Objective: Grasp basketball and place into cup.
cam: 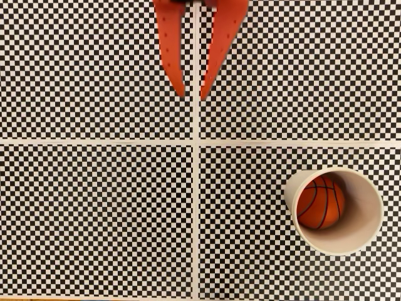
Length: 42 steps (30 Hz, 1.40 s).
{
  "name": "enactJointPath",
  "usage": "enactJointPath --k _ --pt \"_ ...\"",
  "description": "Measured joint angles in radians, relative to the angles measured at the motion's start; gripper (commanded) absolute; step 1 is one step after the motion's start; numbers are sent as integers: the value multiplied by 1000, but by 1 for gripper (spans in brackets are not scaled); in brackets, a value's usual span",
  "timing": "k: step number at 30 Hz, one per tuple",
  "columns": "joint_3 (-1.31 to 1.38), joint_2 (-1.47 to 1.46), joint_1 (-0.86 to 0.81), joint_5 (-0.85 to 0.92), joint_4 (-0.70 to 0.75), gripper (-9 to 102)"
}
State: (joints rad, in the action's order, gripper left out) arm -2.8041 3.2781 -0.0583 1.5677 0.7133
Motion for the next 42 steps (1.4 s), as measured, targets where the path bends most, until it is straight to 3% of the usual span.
enactJointPath --k 6,17,25,42 --pt "-209 0 38 8 -141 1" --pt "-334 3 28 46 -137 0" --pt "-334 3 49 8 8 0" --pt "-334 3 41 78 511 0"
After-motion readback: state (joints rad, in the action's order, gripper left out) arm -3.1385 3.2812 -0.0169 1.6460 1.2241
